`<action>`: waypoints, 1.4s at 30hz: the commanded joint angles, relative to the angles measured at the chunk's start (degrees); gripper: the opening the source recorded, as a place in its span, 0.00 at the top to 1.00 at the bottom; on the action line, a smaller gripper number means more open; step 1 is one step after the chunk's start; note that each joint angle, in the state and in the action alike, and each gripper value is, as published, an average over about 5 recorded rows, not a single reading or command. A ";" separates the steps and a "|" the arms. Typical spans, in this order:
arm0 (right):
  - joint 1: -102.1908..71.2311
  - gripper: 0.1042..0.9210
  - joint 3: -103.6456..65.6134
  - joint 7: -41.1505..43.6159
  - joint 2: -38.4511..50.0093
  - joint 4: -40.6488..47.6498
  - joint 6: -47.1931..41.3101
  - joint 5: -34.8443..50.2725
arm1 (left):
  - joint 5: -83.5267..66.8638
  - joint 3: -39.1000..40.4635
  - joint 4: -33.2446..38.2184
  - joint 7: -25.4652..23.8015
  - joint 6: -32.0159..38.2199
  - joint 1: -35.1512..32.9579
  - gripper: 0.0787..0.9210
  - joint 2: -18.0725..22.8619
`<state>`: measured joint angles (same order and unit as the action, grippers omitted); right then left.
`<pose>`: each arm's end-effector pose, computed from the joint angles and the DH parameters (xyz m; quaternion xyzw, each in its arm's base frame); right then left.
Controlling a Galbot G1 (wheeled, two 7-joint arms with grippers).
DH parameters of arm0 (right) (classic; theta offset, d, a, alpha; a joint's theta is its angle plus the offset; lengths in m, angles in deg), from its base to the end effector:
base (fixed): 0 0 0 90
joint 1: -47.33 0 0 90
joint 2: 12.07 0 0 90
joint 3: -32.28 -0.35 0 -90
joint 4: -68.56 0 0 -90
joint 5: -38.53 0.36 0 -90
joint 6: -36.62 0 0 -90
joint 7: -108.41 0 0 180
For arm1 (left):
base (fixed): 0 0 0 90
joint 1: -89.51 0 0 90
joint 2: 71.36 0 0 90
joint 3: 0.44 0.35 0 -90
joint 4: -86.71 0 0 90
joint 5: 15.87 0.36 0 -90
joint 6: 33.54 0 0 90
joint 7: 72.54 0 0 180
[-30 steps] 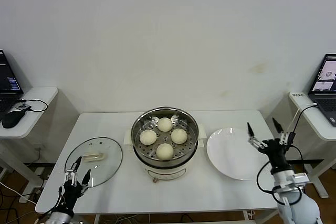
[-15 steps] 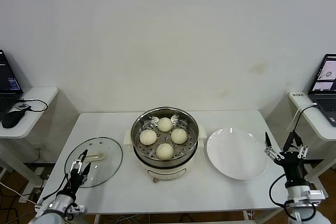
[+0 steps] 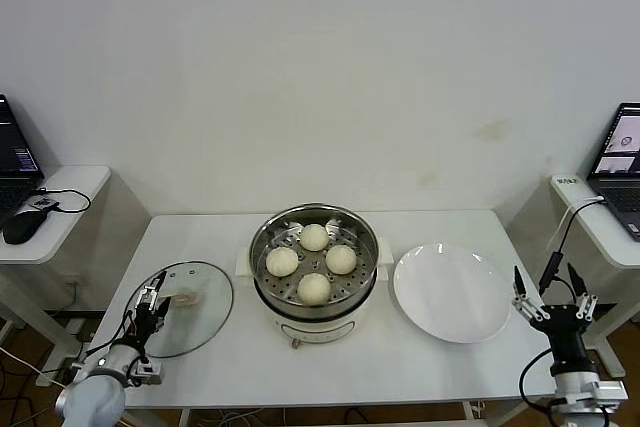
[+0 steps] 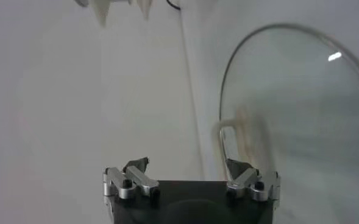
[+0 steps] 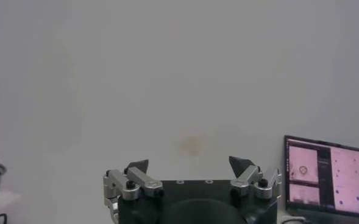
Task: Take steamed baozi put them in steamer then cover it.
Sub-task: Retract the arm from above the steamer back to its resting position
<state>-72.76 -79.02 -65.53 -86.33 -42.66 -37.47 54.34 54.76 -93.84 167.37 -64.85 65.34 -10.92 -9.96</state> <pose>0.1811 -0.1769 -0.3111 0.0503 0.9902 -0.0852 0.0982 0.2857 0.2140 -0.4069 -0.0850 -0.6533 -0.7510 0.0451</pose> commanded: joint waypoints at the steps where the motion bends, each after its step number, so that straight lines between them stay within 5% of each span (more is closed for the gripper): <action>1: -0.90 0.12 -0.54 0.12 -0.83 0.27 0.27 -0.33 | -0.20 1.07 -5.35 -0.44 0.12 5.80 0.12 0.00; 18: -0.72 0.12 0.33 0.71 -1.07 2.08 0.56 -0.69 | -2.27 2.10 -10.28 -2.11 -0.15 8.97 0.17 1.67; 34: 0.11 0.12 1.80 0.94 -1.09 2.42 0.26 -0.92 | -5.02 1.38 -9.85 0.21 1.49 8.11 0.71 1.87; 42: -0.24 0.12 1.90 0.96 -0.73 2.15 0.47 -1.06 | -6.84 -1.22 2.01 2.28 0.50 1.84 0.91 1.10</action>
<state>-72.93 -77.25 -64.56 -87.15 -40.36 -37.08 53.38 49.80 -93.21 159.07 -64.45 66.62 -3.96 -8.02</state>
